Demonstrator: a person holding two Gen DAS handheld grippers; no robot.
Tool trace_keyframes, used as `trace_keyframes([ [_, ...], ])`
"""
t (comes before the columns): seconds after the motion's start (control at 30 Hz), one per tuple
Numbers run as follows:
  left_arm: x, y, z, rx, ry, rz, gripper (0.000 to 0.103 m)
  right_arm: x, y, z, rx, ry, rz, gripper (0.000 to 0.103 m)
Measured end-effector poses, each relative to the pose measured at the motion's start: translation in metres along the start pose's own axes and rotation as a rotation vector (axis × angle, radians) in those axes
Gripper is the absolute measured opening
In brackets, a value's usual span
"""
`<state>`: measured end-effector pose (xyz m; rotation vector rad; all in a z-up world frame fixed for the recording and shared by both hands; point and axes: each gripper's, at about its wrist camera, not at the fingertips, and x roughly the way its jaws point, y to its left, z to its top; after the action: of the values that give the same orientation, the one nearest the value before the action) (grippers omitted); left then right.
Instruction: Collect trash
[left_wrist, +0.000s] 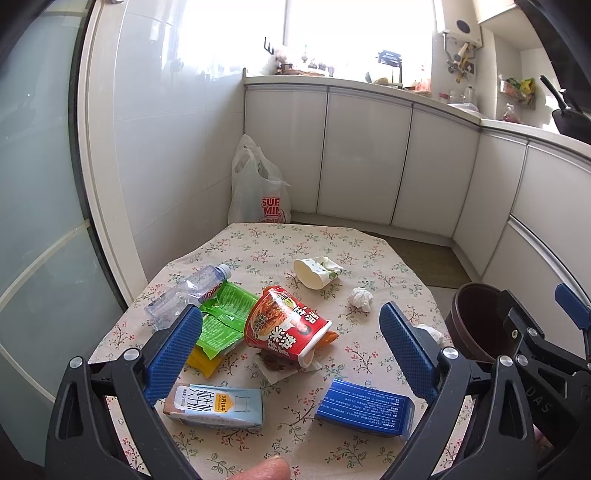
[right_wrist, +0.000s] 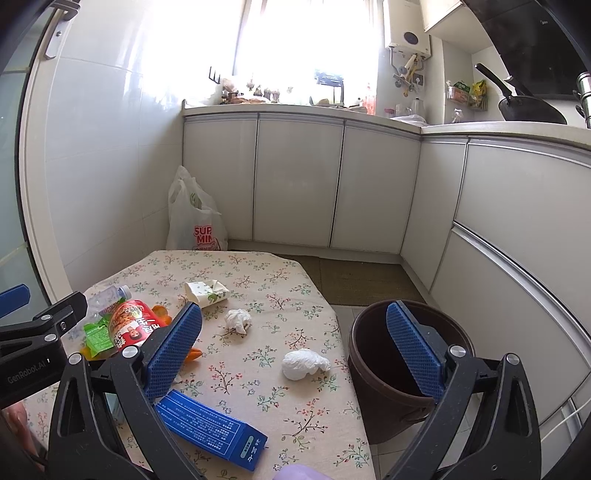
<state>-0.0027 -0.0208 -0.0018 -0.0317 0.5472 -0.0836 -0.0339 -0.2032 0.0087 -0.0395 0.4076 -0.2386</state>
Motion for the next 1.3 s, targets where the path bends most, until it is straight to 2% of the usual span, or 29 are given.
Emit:
trace_keyframes([
  [0.9,0.005,0.003,-0.004,-0.003,0.018,0.003,0.094,0.0,0.001,-0.002,-0.004,0.015,0.005,0.096],
  [1.17,0.01,0.006,-0.005,-0.016,0.045,0.019,0.094,0.011,-0.004,-0.005,0.027,0.083,0.011,0.096],
  [1.23,0.015,0.01,-0.006,-0.025,0.063,0.027,0.094,0.018,-0.006,-0.006,0.042,0.129,0.013,0.096],
  [1.3,0.021,0.016,-0.006,-0.041,0.093,0.046,0.094,0.03,-0.011,-0.009,0.076,0.213,0.036,0.096],
])
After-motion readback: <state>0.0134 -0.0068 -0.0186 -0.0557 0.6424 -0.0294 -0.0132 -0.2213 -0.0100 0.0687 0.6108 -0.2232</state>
